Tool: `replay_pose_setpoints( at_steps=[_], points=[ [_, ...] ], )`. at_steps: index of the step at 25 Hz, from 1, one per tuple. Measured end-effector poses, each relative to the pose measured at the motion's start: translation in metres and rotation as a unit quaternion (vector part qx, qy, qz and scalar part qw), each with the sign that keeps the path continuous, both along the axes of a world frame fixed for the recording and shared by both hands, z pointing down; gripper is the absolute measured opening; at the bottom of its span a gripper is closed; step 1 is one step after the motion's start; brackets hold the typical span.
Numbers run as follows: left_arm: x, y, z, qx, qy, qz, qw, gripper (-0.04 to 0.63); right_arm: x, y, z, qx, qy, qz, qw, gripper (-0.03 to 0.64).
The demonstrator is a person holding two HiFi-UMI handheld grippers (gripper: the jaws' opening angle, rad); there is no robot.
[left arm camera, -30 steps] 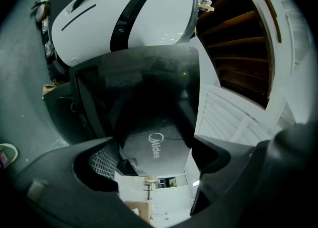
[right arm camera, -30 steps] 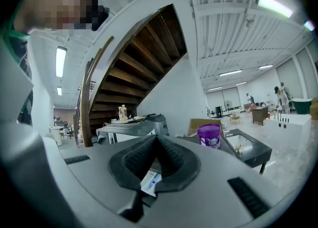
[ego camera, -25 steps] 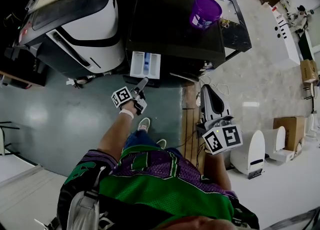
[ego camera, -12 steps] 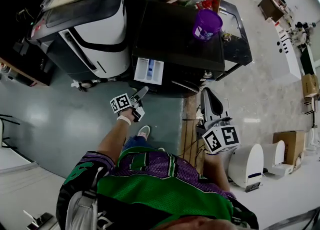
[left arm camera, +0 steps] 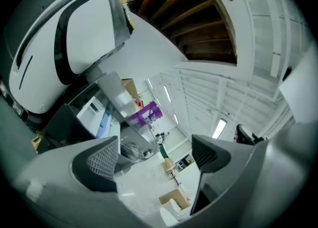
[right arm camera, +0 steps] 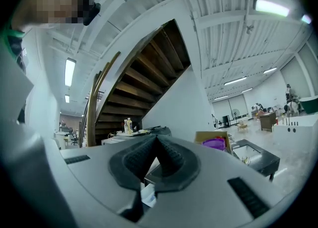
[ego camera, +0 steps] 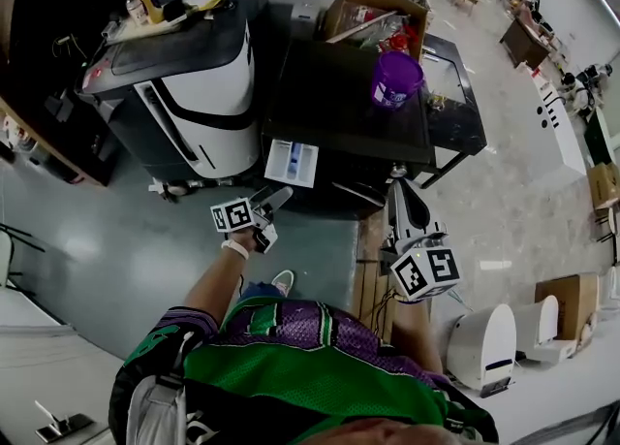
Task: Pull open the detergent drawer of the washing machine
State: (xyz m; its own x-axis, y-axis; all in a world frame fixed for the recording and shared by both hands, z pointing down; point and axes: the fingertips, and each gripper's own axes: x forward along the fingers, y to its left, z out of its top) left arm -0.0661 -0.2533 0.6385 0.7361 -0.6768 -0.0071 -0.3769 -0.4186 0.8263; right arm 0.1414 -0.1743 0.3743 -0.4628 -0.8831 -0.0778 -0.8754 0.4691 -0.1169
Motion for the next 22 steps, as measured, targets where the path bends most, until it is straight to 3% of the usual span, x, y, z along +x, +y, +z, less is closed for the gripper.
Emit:
replay_pose_setpoints(
  at_steps=[6,11,15,22],
  points=[
    [0.004,0.006,-0.040,0.055,-0.061,0.013,0.9966,0.468,0.002,0.001,-0.009,0.007,-0.007,0.001,1.000,0.002],
    [0.006,0.014,-0.076,0.109,-0.118,0.020,0.9869,0.468,0.000,0.002,-0.015,0.009,-0.005,-0.001,1.000,0.002],
    [0.007,0.023,-0.115,0.171,-0.168,0.022,0.9705,0.468,0.001,0.002,-0.015,0.004,-0.009,0.001,1.000,0.002],
    [0.011,0.032,-0.195,0.267,-0.225,-0.011,0.9369,0.468,0.002,-0.002,-0.026,0.012,-0.013,0.004,1.000,0.002]
  ],
)
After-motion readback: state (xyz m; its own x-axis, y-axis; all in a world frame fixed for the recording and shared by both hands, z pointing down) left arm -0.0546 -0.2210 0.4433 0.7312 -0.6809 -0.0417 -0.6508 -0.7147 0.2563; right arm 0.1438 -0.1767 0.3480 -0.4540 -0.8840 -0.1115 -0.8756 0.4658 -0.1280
